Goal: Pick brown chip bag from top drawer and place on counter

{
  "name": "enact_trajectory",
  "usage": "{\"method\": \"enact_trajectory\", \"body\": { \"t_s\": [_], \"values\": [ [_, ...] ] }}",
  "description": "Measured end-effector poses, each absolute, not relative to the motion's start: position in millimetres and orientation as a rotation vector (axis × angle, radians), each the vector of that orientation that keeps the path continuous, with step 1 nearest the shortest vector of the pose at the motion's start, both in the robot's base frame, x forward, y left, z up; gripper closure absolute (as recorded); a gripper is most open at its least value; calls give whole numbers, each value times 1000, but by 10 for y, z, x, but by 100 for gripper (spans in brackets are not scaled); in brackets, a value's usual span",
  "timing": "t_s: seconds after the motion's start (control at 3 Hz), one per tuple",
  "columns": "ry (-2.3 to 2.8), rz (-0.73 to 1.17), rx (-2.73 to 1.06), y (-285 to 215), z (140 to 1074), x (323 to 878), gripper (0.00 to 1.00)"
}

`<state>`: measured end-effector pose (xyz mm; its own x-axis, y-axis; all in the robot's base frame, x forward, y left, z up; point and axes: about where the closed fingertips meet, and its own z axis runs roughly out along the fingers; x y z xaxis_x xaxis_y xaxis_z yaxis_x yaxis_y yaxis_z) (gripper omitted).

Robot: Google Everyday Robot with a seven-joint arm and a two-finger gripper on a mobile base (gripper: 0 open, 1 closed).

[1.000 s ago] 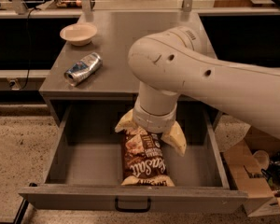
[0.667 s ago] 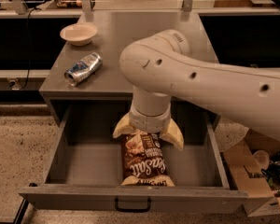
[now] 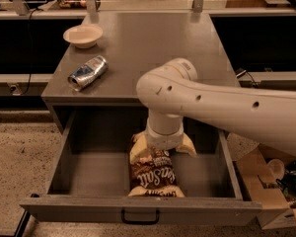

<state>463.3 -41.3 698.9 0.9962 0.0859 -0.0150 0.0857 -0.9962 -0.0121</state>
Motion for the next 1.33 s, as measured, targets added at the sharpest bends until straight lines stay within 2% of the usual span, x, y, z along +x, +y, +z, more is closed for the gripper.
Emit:
{"method": "enact_trajectory", "body": {
  "t_s": [0.33,0.67,1.33],
  "values": [
    [-266,42,-3092,-497,6675,4627,18],
    [-376,46,-3062,-434,6563,4581,41],
    [-464,66,-2891,86,6885,4438,87]
  ]
}}
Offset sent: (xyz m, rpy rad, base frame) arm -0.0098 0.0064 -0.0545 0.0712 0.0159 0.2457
